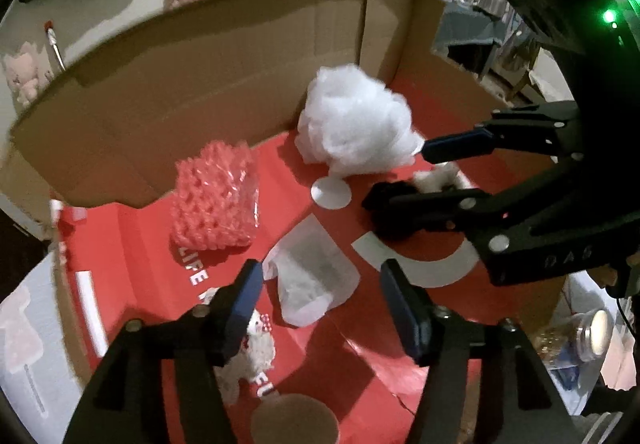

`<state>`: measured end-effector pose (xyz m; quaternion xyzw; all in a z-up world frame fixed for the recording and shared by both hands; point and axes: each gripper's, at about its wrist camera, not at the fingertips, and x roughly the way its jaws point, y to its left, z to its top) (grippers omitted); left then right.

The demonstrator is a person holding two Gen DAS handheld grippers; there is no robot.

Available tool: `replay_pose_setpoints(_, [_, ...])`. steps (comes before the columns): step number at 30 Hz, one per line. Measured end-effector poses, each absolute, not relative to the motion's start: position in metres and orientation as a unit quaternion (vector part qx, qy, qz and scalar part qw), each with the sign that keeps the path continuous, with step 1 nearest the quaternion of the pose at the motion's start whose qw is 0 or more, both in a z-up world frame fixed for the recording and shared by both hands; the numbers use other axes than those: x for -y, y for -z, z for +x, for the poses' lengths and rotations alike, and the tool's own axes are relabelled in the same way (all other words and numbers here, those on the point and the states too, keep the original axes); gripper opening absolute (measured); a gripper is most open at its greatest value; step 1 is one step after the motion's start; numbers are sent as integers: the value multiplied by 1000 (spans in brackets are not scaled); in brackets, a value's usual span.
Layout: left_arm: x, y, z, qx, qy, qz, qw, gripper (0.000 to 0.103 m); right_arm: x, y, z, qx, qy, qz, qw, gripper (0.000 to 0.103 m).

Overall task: Organize soft objects
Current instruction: 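Open both tools to drop the cotton pad and black ball into the box, then pull both tools back from the box toward the table items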

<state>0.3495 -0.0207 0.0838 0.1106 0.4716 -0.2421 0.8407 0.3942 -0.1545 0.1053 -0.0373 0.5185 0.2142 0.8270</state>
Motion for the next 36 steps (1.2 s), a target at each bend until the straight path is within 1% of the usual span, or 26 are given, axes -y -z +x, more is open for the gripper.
replay_pose_setpoints(3, [13,-102,334,-451,236,101,855,74,160,-128,377,-499,-212,-38,839,72])
replay_pose_setpoints(5, [7,-114,322,-434,230,92,866,83,163,-142,364,-484,-210,-41,849,73])
replay_pose_setpoints(8, [-4,-139,299,-397,217,77,889,89,169,-167,337,-457,-207,-35,865,75])
replay_pose_setpoints(11, [-12,-161,270,-358,207,63,908,96,173,-192,309,-429,-206,-28,879,80])
replay_pose_setpoints(14, [-14,-183,237,-320,196,52,925,101,176,-212,277,-396,-197,-36,896,82])
replay_pose_setpoints(17, [-18,-200,206,-290,192,40,937,103,180,-227,243,-367,-189,-41,910,82])
replay_pose_setpoints(21, [-21,-208,164,-249,178,33,952,103,184,-234,196,-327,-174,-53,927,91])
replay_pose_setpoints(23, [-25,-207,149,-238,169,20,956,103,187,-233,177,-313,-165,-55,934,91])
replay_pose_setpoints(29, [-34,-191,109,-209,136,-11,968,103,193,-215,128,-282,-137,-47,948,91])
replay_pose_setpoints(36, [-35,-163,78,-209,119,-21,970,103,196,-184,97,-266,-93,-51,958,91])
